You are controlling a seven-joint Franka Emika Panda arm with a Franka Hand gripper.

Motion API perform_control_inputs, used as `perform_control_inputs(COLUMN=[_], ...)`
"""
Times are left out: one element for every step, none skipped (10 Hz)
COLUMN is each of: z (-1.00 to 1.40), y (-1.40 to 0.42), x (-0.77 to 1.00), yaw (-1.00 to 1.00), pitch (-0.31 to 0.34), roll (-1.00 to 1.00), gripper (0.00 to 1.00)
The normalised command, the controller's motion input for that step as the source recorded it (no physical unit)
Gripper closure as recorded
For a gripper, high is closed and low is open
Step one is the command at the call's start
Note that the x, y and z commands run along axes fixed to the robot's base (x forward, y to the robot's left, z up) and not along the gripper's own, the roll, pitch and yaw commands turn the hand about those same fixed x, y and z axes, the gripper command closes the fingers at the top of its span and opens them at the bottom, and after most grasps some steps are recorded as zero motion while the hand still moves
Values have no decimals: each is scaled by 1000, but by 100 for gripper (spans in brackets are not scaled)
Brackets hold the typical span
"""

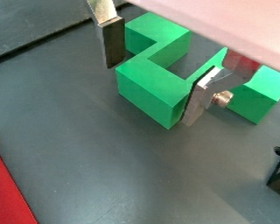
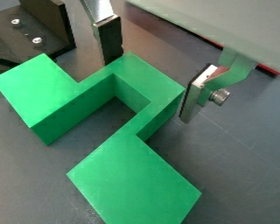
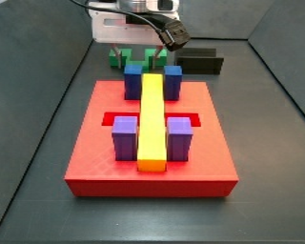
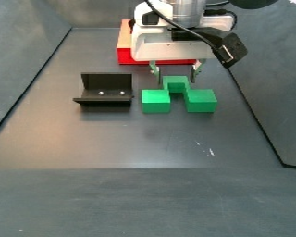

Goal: Pick up the green object. Move up. Place the green object on the fixture. Regrasp the green object. Move to above the board. Insert the green object.
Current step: Pick up the green object.

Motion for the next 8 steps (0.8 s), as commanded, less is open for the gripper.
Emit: perform_control_inputs(z=[0, -40, -23, -26, -31, 0, 0, 0], y=[31, 9, 0, 0, 0, 0, 0, 0], x=[0, 0, 0, 0, 0, 0, 0, 0], yaw=[11, 14, 0, 0, 0, 0, 0, 0], pitch=[0, 0, 0, 0, 9, 0, 0, 0], roll=[0, 40, 21, 0, 14, 0, 0, 0], gripper=[0, 0, 0, 0, 0, 0, 100, 100])
